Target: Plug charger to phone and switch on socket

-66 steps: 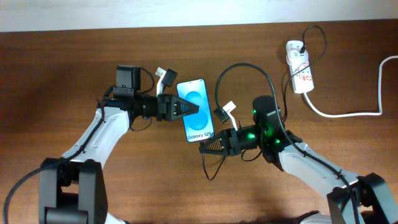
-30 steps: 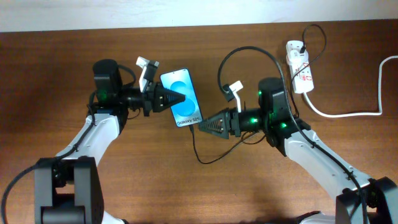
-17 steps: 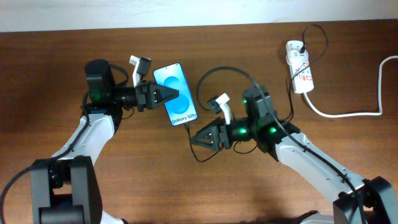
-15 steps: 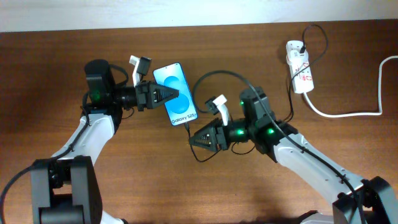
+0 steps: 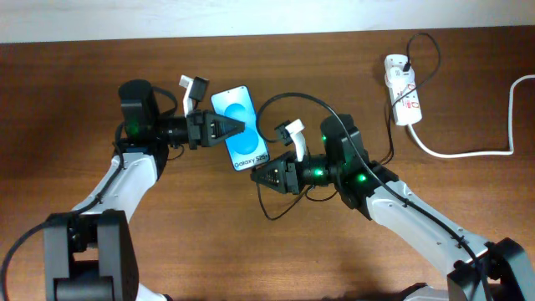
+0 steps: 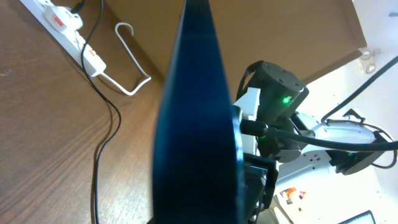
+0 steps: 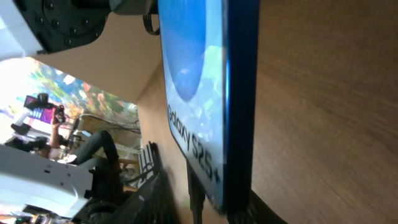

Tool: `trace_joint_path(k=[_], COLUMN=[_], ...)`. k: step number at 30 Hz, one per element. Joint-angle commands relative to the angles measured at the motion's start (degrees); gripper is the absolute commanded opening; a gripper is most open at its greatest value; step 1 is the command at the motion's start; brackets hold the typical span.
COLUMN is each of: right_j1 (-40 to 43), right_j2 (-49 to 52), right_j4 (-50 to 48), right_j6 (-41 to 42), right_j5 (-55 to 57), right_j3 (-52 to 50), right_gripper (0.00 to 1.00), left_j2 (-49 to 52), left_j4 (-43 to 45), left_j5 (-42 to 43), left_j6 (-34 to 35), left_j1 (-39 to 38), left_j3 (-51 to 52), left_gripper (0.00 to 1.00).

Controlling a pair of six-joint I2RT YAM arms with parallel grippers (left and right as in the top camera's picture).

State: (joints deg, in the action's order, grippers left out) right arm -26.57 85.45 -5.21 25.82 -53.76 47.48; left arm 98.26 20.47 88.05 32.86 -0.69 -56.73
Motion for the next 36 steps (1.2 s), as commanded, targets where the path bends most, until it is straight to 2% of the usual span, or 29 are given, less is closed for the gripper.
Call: trace_joint_path(k=[1, 12, 30, 36], right_j1=[-0.1, -0.1, 0.1, 0.1], right_j2=[-1.0, -1.0, -1.0, -1.0], right_j4=[-0.2, -0.2, -3.8, -3.8], right_j6=[1.7, 1.7, 5.2, 5.2], right_j5=[0.4, -1.7, -1.9, -1.7], right_j3=[0.5, 0.5, 1.4, 2.6], right_gripper=[0.27, 0.04, 0.04, 0.04], left_j2=[0.1, 0.1, 0.1, 0.1], left_j4=[0.3, 0.3, -2.6, -7.1], left_j5=[0.7, 0.7, 2.2, 2.2], left_j6=[0.6, 0.6, 0.4, -4.4], left_j1=[-0.2, -0.2, -2.2, -3.7], left_j3=[-0.7, -0.7, -0.4, -0.3], left_gripper=[0.0, 0.0, 0.0, 0.0])
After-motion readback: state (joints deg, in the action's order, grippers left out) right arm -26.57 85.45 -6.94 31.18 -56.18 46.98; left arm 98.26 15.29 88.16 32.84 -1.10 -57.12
